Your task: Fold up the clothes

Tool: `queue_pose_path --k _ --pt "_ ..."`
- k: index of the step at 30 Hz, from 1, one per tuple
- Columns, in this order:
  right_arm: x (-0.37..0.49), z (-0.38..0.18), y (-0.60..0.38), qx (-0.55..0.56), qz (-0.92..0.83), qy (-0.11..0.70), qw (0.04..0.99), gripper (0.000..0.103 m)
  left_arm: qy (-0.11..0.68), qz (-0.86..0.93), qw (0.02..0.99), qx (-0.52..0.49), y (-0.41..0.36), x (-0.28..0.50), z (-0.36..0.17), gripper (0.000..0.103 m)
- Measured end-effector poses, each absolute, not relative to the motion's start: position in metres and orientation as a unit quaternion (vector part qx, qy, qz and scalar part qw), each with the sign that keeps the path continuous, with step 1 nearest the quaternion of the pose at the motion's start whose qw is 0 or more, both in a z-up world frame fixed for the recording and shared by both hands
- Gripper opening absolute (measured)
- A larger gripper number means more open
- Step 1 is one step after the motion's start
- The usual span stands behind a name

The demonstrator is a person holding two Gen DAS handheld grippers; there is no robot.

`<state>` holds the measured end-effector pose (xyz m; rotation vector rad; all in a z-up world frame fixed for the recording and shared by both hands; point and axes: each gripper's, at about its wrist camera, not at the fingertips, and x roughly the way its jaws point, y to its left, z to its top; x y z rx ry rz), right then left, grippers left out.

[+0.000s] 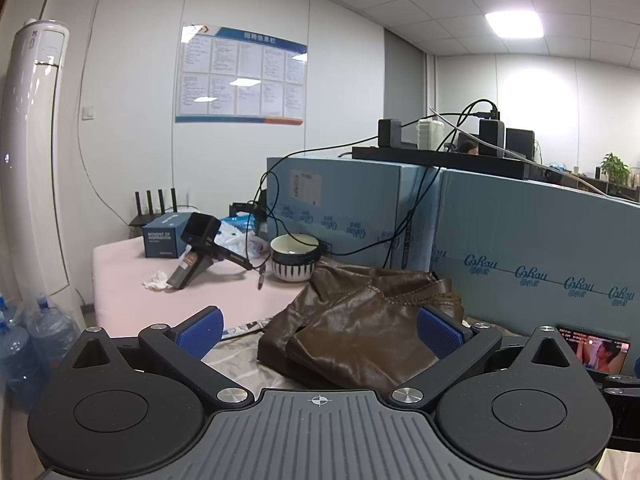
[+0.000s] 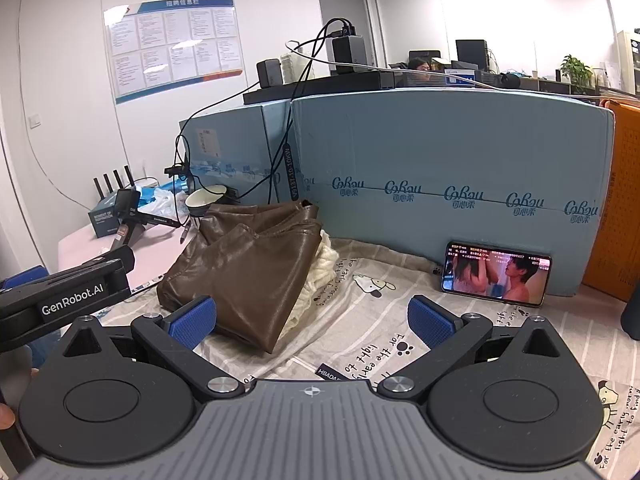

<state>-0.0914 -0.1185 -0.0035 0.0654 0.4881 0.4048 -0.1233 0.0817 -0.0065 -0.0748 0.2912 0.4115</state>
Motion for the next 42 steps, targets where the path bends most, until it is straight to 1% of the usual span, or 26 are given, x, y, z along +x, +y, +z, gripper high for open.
queue_pose_path --k 42 --pt "-0.0940 -0.0035 -0.1183 0.030 0.198 0.239 0.950 0.103 0.144 0.206 0.967 -0.039 0.0832 -0.1275 -0.0071 0.103"
